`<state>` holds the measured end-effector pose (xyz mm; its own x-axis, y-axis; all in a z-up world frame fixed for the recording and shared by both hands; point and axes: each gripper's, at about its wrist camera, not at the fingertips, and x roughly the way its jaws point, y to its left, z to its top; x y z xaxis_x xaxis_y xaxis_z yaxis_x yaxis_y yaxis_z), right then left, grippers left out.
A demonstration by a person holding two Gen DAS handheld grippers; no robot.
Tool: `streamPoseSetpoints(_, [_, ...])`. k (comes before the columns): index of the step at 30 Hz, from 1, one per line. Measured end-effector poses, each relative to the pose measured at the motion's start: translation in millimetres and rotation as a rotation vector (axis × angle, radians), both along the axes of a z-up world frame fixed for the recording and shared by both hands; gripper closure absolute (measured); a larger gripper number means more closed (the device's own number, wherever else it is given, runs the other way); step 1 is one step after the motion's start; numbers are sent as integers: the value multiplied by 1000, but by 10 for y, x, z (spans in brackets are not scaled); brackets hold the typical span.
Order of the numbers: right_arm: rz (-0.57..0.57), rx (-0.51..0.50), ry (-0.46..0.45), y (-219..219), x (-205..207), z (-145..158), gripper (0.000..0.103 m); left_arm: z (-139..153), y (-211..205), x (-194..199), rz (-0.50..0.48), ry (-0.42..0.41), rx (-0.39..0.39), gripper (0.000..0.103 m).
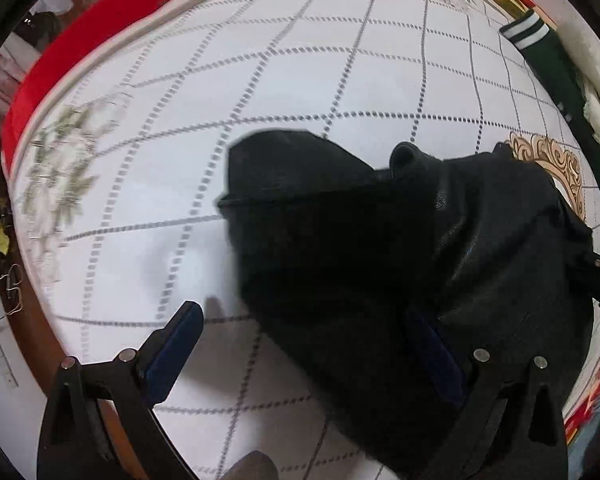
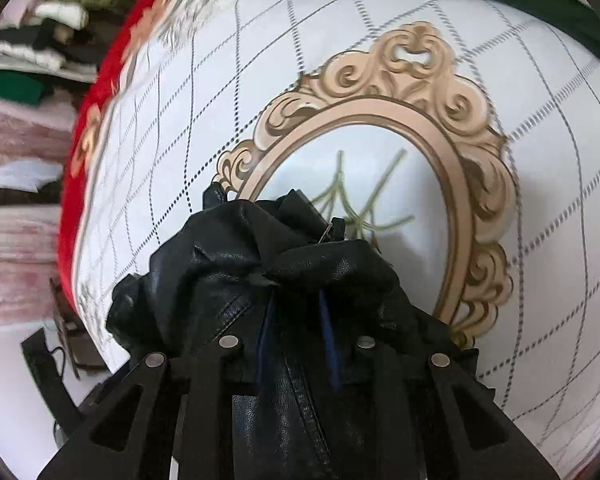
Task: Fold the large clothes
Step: 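Grasp the folded jacket bundle with both grippers and lift it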
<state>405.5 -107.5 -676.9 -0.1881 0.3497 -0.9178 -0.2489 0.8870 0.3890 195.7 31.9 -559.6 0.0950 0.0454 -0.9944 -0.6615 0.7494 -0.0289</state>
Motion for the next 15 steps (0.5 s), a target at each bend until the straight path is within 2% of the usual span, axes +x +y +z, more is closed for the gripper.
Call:
streamPoseSetpoints(3, [-43,77,45,-148,51,205,75,277,78,-195,48,-46,-19,0])
streamPoseSetpoints(4, [-81,123,47,-286,22,329,68,347,108,-264,65,-63,-30,0])
streamPoseSetpoints(5, [-111,152,47,-376,-23,423,51,427,163,-364,95,-81,-45,0])
streamPoseSetpoints(6, [-160,201,42,-560,-115,523,42,465,197,-435,119,-95,-53,0])
streamPoseSetpoints(7, [-198,221,32,-668,-196,573,21,482,245,-510,147,-116,-73,0])
streamPoseSetpoints(8, [-236,228,19,-776,-287,595,11,460,256,-562,162,-129,-89,0])
streamPoseSetpoints(9, [-277,241,13,-906,-437,591,11,404,295,-597,180,-147,-120,0])
streamPoseSetpoints(11, [-340,290,89,-1037,-693,374,11,235,320,-571,199,-171,-198,0])
streamPoseSetpoints(15, [-489,382,258,-1106,-1073,-419,11,-97,331,-441,205,-239,-347,1])
